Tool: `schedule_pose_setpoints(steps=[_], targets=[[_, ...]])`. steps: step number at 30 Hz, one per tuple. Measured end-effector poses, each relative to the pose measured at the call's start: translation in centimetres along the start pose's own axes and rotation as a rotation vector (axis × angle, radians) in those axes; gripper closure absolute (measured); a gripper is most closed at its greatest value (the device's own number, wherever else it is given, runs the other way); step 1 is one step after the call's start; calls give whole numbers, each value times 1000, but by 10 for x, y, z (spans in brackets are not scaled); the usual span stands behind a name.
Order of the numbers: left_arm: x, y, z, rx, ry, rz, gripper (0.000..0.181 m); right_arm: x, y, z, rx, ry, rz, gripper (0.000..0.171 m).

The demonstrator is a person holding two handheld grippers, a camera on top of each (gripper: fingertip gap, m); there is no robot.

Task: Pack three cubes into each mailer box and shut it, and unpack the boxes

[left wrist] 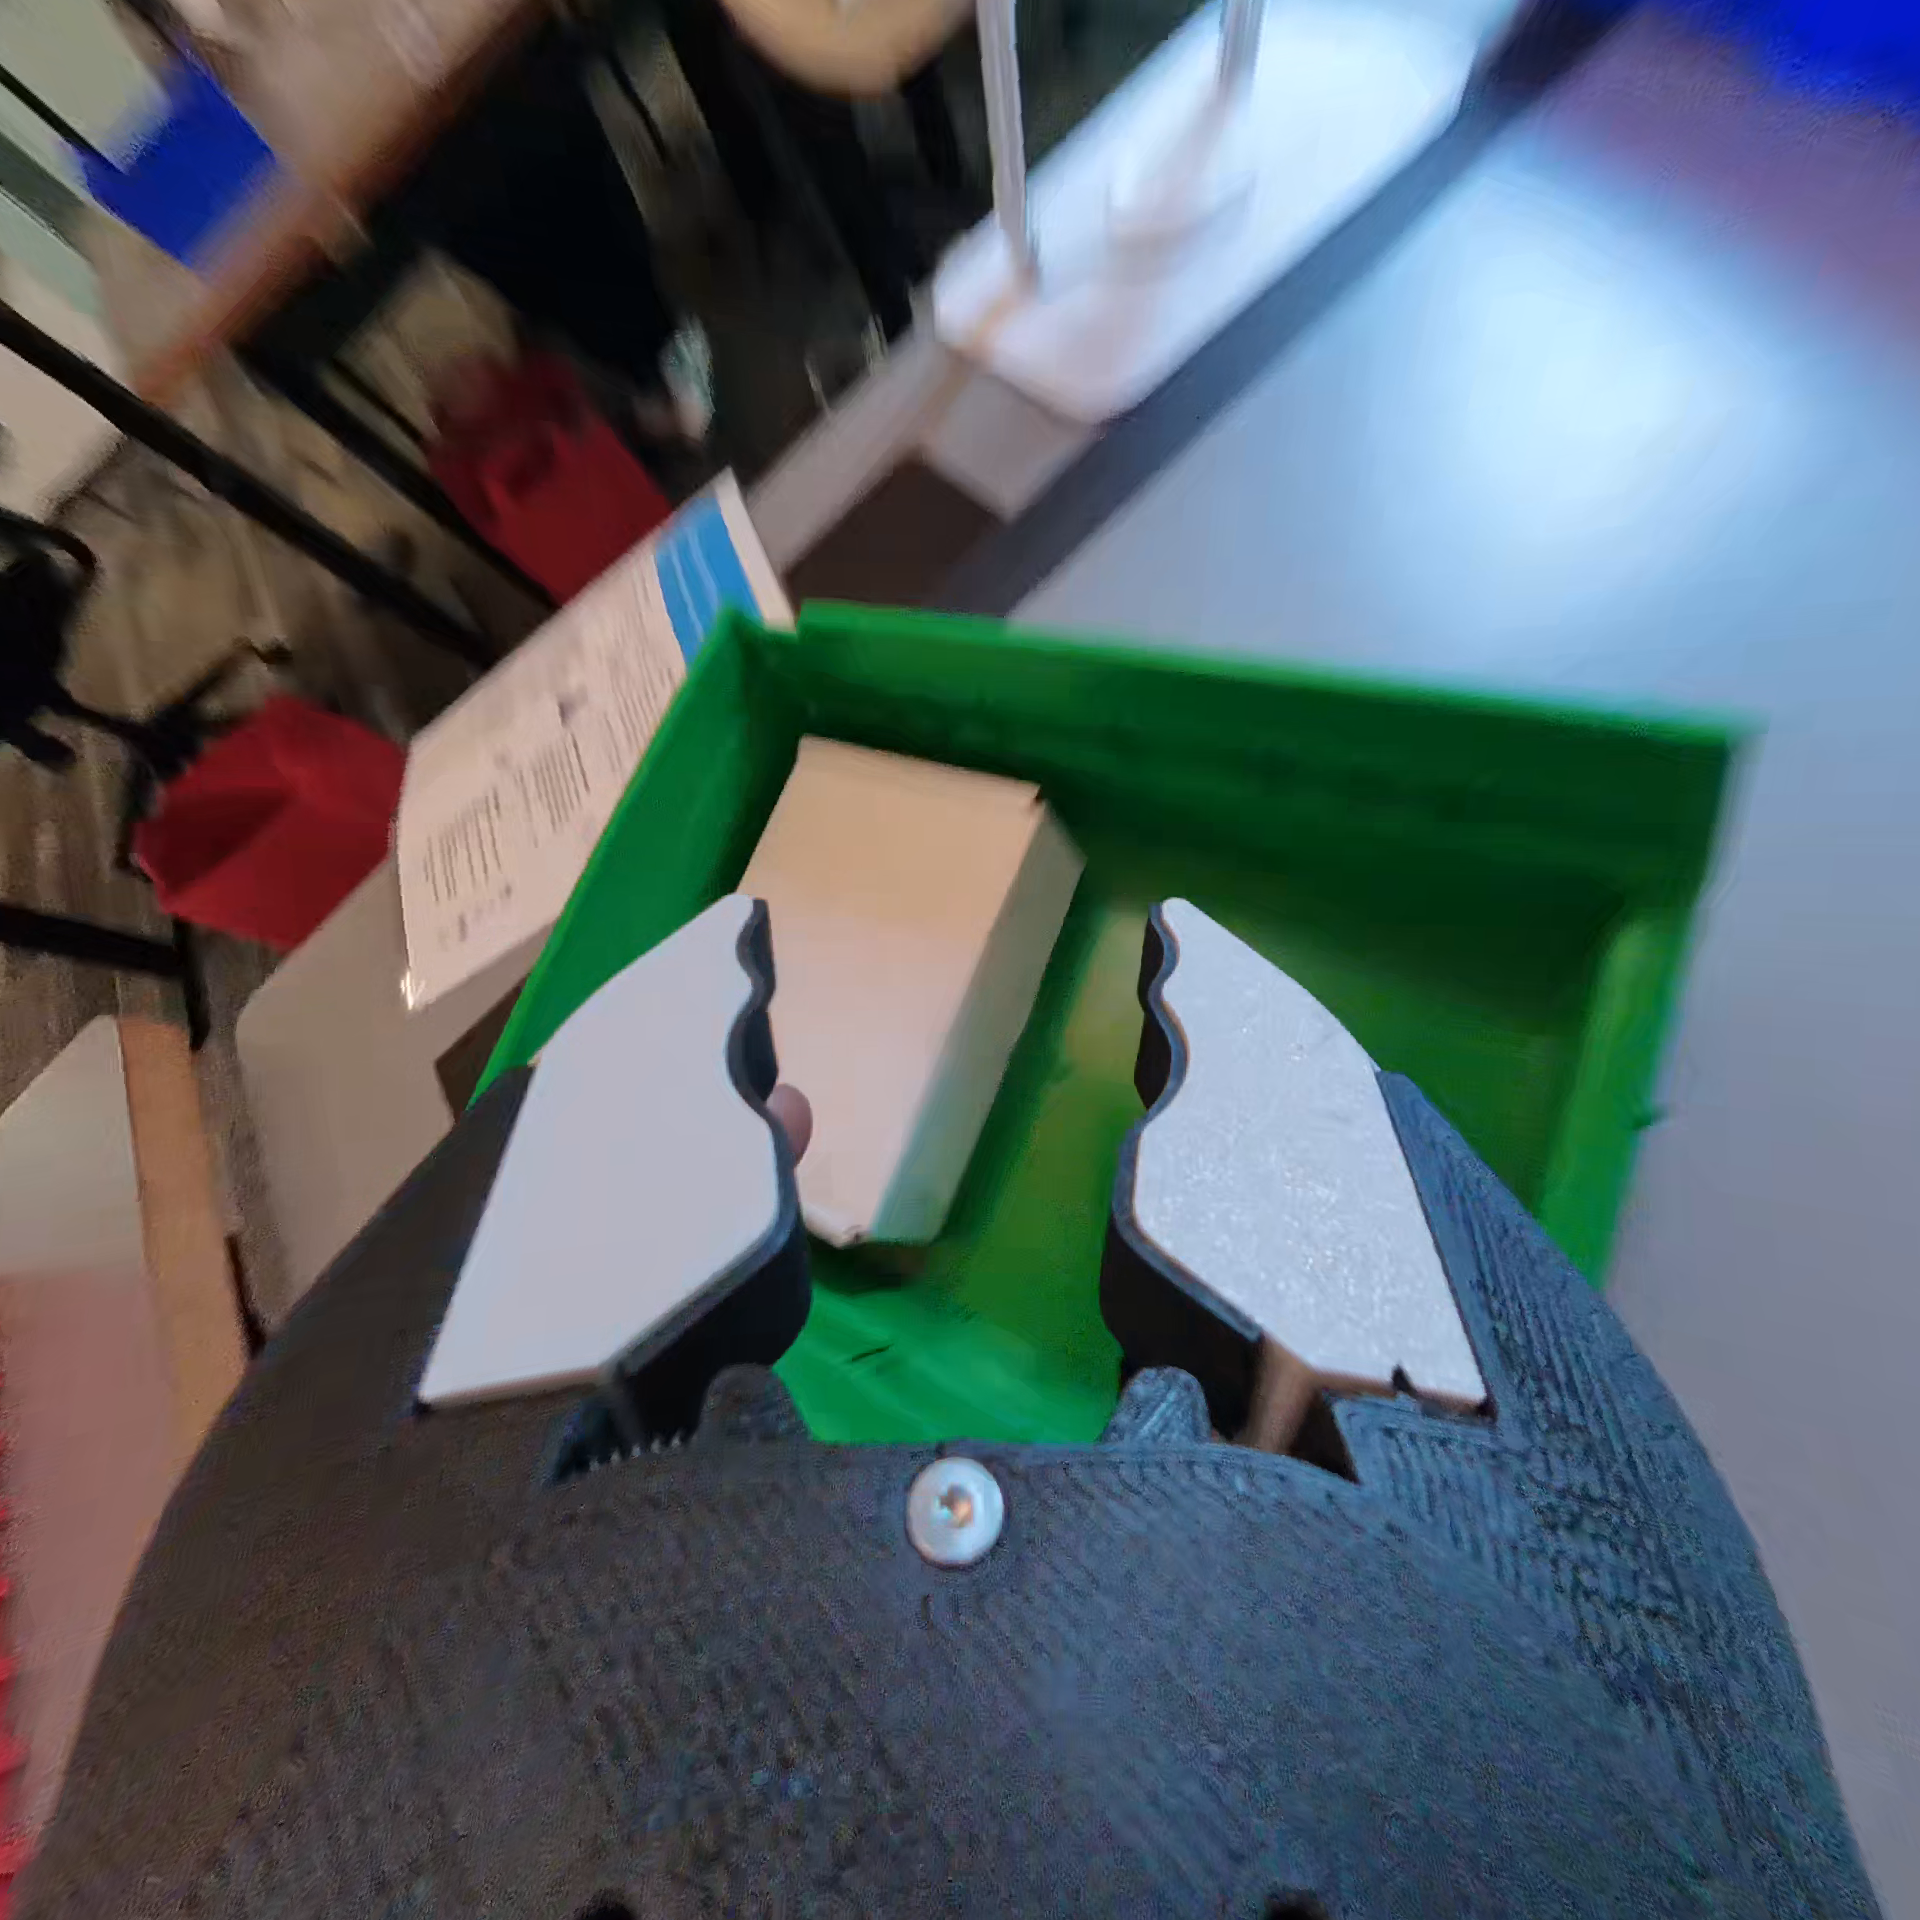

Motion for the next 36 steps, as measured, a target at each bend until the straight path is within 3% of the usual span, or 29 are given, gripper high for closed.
schedule_pose_setpoints(steps=[1, 4, 8, 12, 16, 19, 24, 29, 36], targets=[[8, 13, 15, 35, 106, 35, 111, -2, 3, -2, -12, -48, 11, 115], [30, 39, 53, 158, 360, 86, 99, -4, 6, -3, -37, -159, 36, 117], [50, 47, 89, 310, 613, 141, 76, 5, 7, -3, -58, -162, 64, 117], [52, 52, 116, 366, 735, 173, 62, 13, 5, -4, -75, -169, 104, 119], [65, 49, 136, 369, 850, 252, 61, 18, 3, -2, -77, -147, 112, 120], [65, 43, 139, 318, 886, 401, 60, 19, 4, -2, -92, -154, 123, 122], [62, 10, 116, 406, 883, 524, 61, 17, 4, -5, -101, -176, 131, 124], [54, -7, 98, 425, 822, 510, 58, 14, 7, -6, -106, -190, 119, 124], [65, -15, 108, 458, 752, 455, 50, 16, 5, -7, -80, -196, 127, 127]])
Point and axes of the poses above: each gripper's, where its closed fingertips meet, z out along the fingers, x out of its underside, y = z × x across the jaws, the point moved 6 cm from there along -z, back along the fingers, and after that the axes turned 1 degree about -y, right-handed, at the moved point
